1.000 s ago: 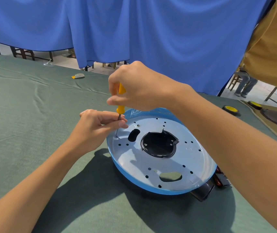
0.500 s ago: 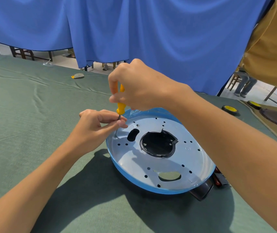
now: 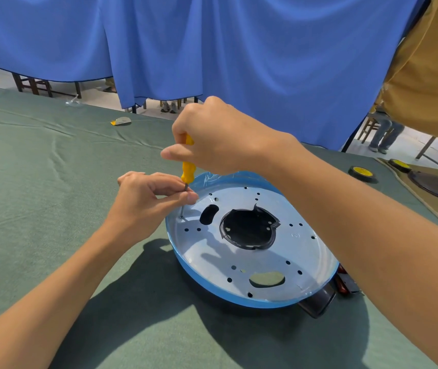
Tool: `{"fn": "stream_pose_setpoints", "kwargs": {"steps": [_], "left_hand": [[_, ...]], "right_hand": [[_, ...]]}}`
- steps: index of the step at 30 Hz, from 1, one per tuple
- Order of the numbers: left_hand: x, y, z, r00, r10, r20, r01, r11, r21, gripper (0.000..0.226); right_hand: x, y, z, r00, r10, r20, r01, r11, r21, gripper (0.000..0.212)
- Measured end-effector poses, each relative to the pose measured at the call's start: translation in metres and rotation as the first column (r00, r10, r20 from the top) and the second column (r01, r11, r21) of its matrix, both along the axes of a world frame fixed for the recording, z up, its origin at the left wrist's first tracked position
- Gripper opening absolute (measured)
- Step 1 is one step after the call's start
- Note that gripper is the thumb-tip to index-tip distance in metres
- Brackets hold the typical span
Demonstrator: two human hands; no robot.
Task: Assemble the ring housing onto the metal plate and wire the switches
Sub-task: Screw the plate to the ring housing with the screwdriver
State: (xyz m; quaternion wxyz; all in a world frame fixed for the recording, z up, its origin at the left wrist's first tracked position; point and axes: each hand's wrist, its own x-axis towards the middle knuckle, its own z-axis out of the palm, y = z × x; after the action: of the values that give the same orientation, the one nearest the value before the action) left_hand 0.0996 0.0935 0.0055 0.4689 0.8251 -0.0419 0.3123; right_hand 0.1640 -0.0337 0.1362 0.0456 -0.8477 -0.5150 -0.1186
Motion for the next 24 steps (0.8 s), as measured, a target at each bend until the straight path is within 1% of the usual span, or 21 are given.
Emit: {"fn": "stream_pose_setpoints", "kwargs": {"steps": [1, 4, 5, 7, 8, 10, 11, 14, 15, 17, 19, 20, 21, 22, 24], "left_hand": [[0.0007, 0.0012, -0.0008, 1.0, -0.014, -0.004, 0.014, 1.0, 0.003, 0.002], [-0.0012, 0.0025, 0.0, 0.996, -0.07, -0.052, 0.07, 0.997, -0.01, 0.01], [-0.002, 0.0015, 0.0006, 0.995, -0.079, -0.056, 0.079, 0.997, -0.004, 0.015], [-0.003, -0.0011, 0.0014, 0.998, -0.048, -0.04, 0.049, 0.998, 0.029, 0.024], [-0.003, -0.0026, 0.0018, 0.999, -0.019, -0.027, 0.02, 0.998, 0.052, 0.025], [-0.0009, -0.002, 0.0009, 1.0, 0.021, -0.006, -0.021, 0.995, 0.096, 0.015], [0.0001, -0.0005, -0.0002, 1.0, 0.012, -0.014, -0.011, 0.995, 0.097, 0.01], [-0.001, 0.0016, -0.0006, 0.995, -0.056, -0.078, 0.061, 0.996, 0.062, 0.014], [-0.0017, 0.0002, -0.0001, 0.995, -0.057, -0.08, 0.062, 0.996, 0.063, 0.016], [-0.0013, -0.0034, 0.0006, 0.999, -0.017, -0.046, 0.02, 0.997, 0.069, 0.017], [0.0, -0.0035, 0.0002, 1.0, 0.024, -0.009, -0.023, 0.997, 0.075, 0.01], [0.001, -0.0021, -0.0002, 1.0, 0.01, -0.011, -0.009, 0.998, 0.063, 0.005], [0.0014, -0.0005, -0.0006, 0.999, -0.019, -0.025, 0.02, 0.999, 0.032, 0.004], [0.0012, 0.001, -0.0008, 0.998, -0.045, -0.045, 0.045, 0.999, 0.003, 0.008], [0.0003, 0.0035, -0.001, 0.994, -0.073, -0.078, 0.074, 0.997, 0.003, 0.009]], "right_hand": [[-0.0001, -0.0006, 0.0001, 1.0, 0.018, -0.007, -0.018, 1.0, -0.002, 0.033], [0.0013, -0.0039, 0.0029, 0.997, 0.068, -0.048, -0.067, 0.998, 0.014, 0.017], [0.0012, -0.0041, 0.0033, 0.997, 0.067, -0.044, -0.066, 0.998, 0.023, 0.015], [0.0011, -0.0023, 0.0019, 0.999, 0.045, -0.022, -0.045, 0.998, 0.035, 0.021], [0.0014, -0.0011, 0.001, 1.0, 0.03, -0.006, -0.03, 0.999, 0.034, 0.026], [0.0014, -0.0006, 0.0008, 1.0, 0.016, 0.016, -0.016, 1.0, 0.023, 0.03], [0.001, -0.0015, 0.0013, 1.0, 0.025, 0.007, -0.025, 1.0, 0.014, 0.029], [0.0018, -0.0051, 0.0039, 0.996, 0.068, -0.052, -0.067, 0.998, 0.023, 0.017], [0.0016, -0.0052, 0.0036, 0.997, 0.065, -0.045, -0.064, 0.998, 0.03, 0.017], [0.0014, -0.0029, 0.0006, 0.999, 0.041, 0.001, -0.041, 0.999, 0.028, 0.025], [0.0018, -0.0006, -0.0014, 0.999, 0.019, 0.042, -0.02, 1.0, 0.021, 0.032], [0.0017, -0.0008, -0.0012, 0.999, 0.023, 0.036, -0.024, 0.999, 0.023, 0.033], [0.0016, -0.0019, 0.0, 0.999, 0.036, 0.01, -0.037, 0.999, 0.028, 0.032], [0.0022, -0.0032, 0.0017, 0.998, 0.055, -0.025, -0.054, 0.998, 0.035, 0.027], [0.0023, -0.0056, 0.0054, 0.995, 0.077, -0.068, -0.074, 0.996, 0.039, 0.014]]}}
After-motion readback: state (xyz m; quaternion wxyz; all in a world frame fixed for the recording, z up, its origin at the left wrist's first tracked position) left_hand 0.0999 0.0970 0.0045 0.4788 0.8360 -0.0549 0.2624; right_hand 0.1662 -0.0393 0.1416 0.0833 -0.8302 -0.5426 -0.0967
